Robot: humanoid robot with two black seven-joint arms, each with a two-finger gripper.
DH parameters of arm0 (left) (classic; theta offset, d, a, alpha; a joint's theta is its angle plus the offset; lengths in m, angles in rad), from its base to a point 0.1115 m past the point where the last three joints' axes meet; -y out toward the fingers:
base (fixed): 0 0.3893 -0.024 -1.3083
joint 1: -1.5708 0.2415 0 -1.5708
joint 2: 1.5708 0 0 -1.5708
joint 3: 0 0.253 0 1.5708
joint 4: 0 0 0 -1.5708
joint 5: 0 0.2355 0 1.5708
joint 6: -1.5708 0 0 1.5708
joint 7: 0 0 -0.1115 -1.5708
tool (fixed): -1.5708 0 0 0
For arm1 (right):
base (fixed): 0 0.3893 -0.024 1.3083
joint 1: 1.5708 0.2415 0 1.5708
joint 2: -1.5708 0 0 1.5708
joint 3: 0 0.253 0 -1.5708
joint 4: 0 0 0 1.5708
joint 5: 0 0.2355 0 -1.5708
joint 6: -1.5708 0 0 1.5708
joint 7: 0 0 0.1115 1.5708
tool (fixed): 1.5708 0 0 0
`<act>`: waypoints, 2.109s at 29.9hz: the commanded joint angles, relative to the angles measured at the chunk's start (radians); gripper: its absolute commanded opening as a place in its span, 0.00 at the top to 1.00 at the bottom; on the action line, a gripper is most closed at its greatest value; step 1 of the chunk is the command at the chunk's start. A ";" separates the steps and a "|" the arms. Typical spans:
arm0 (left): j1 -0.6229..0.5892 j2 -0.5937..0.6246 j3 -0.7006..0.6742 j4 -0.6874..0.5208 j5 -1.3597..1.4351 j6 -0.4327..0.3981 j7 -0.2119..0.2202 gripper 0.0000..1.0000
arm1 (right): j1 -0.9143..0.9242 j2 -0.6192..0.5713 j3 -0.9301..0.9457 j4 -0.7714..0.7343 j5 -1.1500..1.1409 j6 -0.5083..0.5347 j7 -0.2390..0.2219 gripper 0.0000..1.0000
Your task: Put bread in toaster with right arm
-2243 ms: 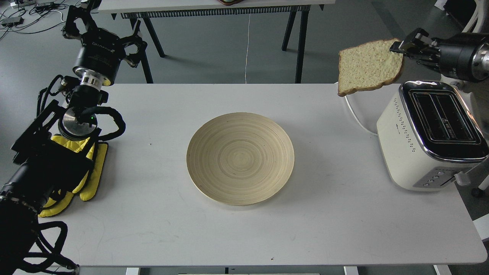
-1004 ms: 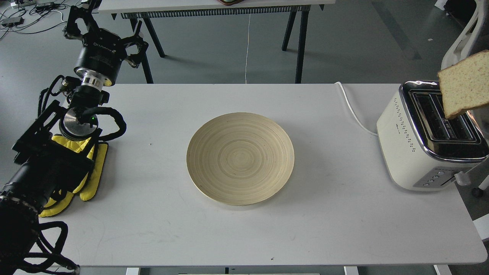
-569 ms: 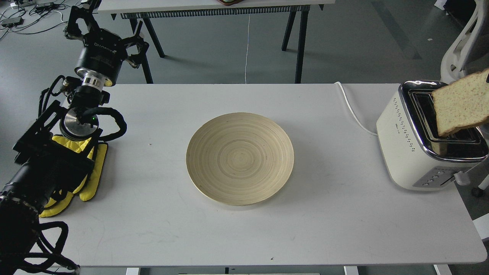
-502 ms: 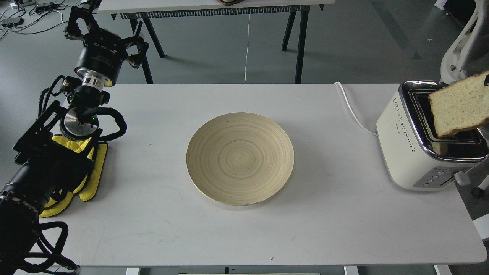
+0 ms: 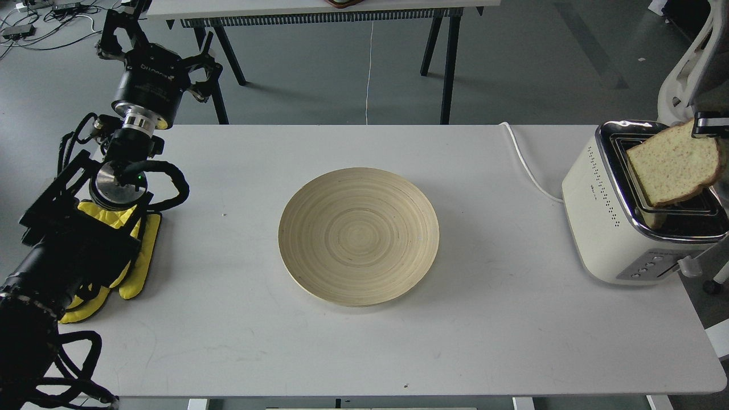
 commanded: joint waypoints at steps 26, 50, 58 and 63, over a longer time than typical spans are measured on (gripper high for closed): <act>0.003 0.001 0.009 -0.004 0.001 0.002 0.002 0.00 | -0.270 0.188 0.463 -0.283 0.719 -0.055 0.474 0.00; 0.000 -0.002 0.009 0.003 0.001 0.012 0.004 0.00 | -0.968 0.734 1.460 -0.713 1.141 -0.045 0.444 0.01; 0.000 -0.004 0.009 0.003 0.001 0.014 0.004 0.00 | -1.008 0.785 1.508 -0.700 1.143 0.000 0.446 0.01; 0.000 -0.004 0.009 0.003 0.001 0.014 0.004 0.00 | -1.008 0.785 1.525 -0.705 1.141 0.000 0.449 0.01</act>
